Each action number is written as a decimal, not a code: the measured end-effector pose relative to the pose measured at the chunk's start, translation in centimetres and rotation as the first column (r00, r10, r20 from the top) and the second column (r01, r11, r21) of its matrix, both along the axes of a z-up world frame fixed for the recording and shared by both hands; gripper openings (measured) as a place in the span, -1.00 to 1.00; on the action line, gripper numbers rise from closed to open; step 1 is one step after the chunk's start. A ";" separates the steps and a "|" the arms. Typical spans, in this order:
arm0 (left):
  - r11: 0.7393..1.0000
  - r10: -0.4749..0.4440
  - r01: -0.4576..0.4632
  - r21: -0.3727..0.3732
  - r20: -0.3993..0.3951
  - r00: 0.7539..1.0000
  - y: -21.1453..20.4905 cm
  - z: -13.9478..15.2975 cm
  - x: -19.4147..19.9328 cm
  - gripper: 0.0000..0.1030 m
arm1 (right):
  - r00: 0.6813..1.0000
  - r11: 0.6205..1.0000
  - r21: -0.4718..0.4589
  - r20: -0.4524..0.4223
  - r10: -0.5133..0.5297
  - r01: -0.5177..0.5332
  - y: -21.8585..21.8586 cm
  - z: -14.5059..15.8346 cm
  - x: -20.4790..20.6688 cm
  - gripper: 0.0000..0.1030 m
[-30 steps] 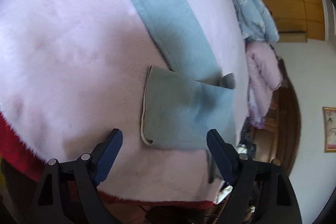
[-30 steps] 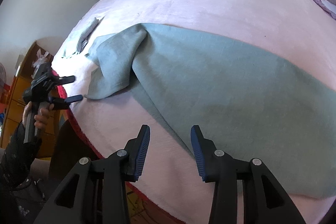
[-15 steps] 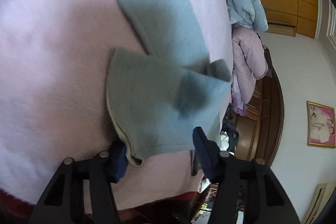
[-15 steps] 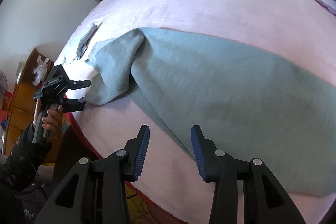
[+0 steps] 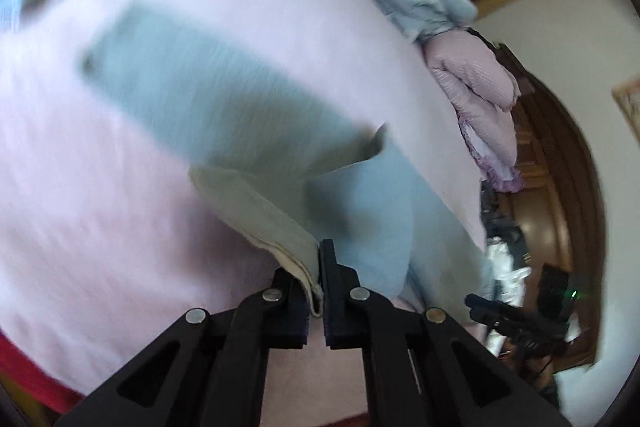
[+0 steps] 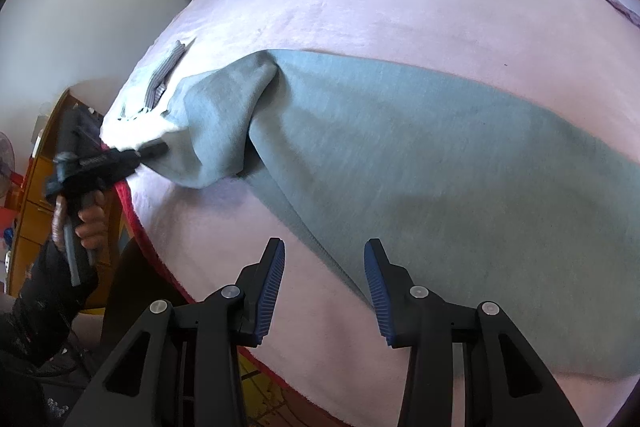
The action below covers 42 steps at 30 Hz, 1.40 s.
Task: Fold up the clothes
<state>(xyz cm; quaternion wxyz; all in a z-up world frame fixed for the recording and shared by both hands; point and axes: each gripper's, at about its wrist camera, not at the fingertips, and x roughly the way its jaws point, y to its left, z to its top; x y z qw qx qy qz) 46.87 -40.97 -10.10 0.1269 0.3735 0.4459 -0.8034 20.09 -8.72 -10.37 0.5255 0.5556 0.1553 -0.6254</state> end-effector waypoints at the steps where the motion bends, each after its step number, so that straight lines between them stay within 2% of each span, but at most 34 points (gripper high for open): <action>1: 0.999 -0.005 0.005 -0.051 -0.003 1.000 -0.2 1.1 -0.3 -0.96 | 1.000 1.000 0.002 0.001 0.002 -0.002 -0.1 0.0 0.0 -0.18; 4: 0.982 -0.013 0.006 -0.188 -0.032 0.999 -1.1 4.6 -0.9 -0.96 | 1.000 1.000 0.003 0.004 0.002 -0.002 -0.3 -0.1 0.0 -0.18; 8: 0.957 0.005 -0.017 -0.290 -0.041 0.999 -3.3 7.2 -1.3 -0.95 | 1.000 1.000 0.000 0.016 0.007 -0.007 -0.6 -0.2 0.0 -0.17; 13: 0.942 0.027 -0.046 -0.333 -0.061 0.998 -5.7 9.0 -1.5 -0.95 | 0.997 0.997 -0.023 0.006 0.078 -0.078 -2.2 0.3 1.4 -0.15; 15: 0.935 0.024 -0.054 -0.349 -0.092 0.996 -6.0 10.5 -1.7 -0.95 | 0.992 0.992 -0.036 -0.012 0.123 -0.123 -3.2 0.7 2.4 -0.10; 19: 0.937 0.002 -0.056 -0.344 -0.157 0.988 -6.8 12.8 -1.5 -0.95 | 0.978 0.977 -0.060 -0.034 0.204 -0.206 -5.3 1.3 4.3 -0.10; 22: 0.929 -0.014 -0.054 -0.367 -0.181 0.983 -6.8 14.6 -2.2 -0.95 | 0.964 0.963 -0.067 -0.067 0.257 -0.261 -7.0 1.7 5.9 -0.09; 25: 0.927 -0.014 -0.057 -0.371 -0.186 0.982 -7.1 15.4 -2.6 -0.95 | 0.946 0.949 -0.050 -0.116 0.304 -0.311 -9.5 1.7 7.6 0.03; 29: 0.936 0.031 -0.069 -0.346 -0.115 0.993 -8.2 13.2 -2.5 -0.95 | 0.909 0.925 -0.017 -0.193 0.369 -0.379 -13.2 1.0 9.8 0.03; 32: 0.945 0.064 -0.073 -0.318 -0.037 0.997 -8.8 10.0 -1.2 -0.95 | 0.896 0.913 -0.009 -0.196 0.398 -0.408 -14.9 0.2 10.4 0.02; 34: 0.962 0.073 -0.073 -0.262 -0.011 0.997 -9.0 7.6 -0.3 -0.94 | 0.887 0.905 -0.004 -0.197 0.417 -0.426 -16.0 -0.3 10.8 0.02; 37: 0.984 0.099 -0.098 -0.146 0.004 0.995 -9.4 4.2 0.7 -0.93 | 0.857 0.889 0.041 -0.249 0.451 -0.456 -17.3 -1.5 11.4 0.02; 40: 0.995 0.088 -0.089 -0.047 -0.019 0.996 -9.0 2.0 0.5 -0.93 | 0.839 0.878 0.075 -0.267 0.475 -0.473 -18.7 -2.7 11.8 -0.14; 42: 0.997 0.045 -0.046 -0.061 -0.011 0.999 -7.9 1.4 -0.7 -0.81 | 0.835 0.876 0.086 -0.271 0.478 -0.474 -19.2 -3.3 11.7 -0.38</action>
